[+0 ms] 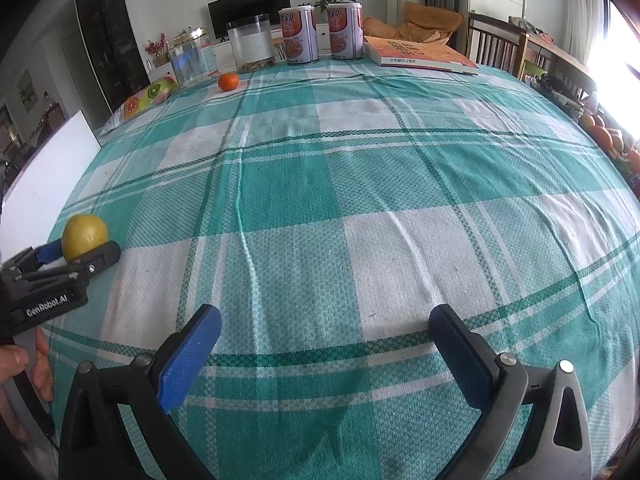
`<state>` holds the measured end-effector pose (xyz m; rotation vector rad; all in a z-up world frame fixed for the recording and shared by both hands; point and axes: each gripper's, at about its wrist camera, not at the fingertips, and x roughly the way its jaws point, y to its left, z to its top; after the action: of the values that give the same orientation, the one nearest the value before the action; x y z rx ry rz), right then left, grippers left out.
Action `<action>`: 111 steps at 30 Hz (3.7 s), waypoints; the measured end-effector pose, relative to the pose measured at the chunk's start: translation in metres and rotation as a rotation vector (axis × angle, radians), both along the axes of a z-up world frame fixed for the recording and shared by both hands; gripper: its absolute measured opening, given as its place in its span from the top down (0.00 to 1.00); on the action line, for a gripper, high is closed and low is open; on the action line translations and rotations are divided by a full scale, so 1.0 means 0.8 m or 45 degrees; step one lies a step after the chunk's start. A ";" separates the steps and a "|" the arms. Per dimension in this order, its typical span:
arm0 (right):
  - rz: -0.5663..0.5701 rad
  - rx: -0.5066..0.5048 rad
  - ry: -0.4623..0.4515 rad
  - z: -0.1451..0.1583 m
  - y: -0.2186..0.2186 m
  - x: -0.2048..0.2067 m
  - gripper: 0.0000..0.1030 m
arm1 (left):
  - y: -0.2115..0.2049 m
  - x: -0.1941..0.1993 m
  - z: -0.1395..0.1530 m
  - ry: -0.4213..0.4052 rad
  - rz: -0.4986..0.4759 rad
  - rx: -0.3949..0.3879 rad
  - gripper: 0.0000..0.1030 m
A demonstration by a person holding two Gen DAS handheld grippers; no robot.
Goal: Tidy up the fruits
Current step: 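Hold the pear in the left tool while the right tool grasps the tangerine, then hold the pear and tangerine in both tools above the table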
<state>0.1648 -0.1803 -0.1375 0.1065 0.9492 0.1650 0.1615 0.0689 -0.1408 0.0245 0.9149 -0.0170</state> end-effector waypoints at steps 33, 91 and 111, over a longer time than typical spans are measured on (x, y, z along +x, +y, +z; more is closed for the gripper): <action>0.269 -0.083 -0.051 0.014 0.172 0.384 0.68 | 0.002 0.000 0.000 0.003 0.004 -0.009 0.09; 0.064 -0.021 -0.098 0.002 0.022 -0.014 0.63 | 0.006 0.002 0.003 0.035 -0.052 -0.045 0.09; 0.003 0.431 -0.130 0.008 -0.025 -0.034 0.78 | 0.013 -0.044 0.057 -0.024 -0.128 -0.293 0.49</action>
<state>0.1375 -0.2004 -0.1309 0.4052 0.8127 0.3296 0.1265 0.0795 -0.0955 -0.1428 0.8873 -0.2148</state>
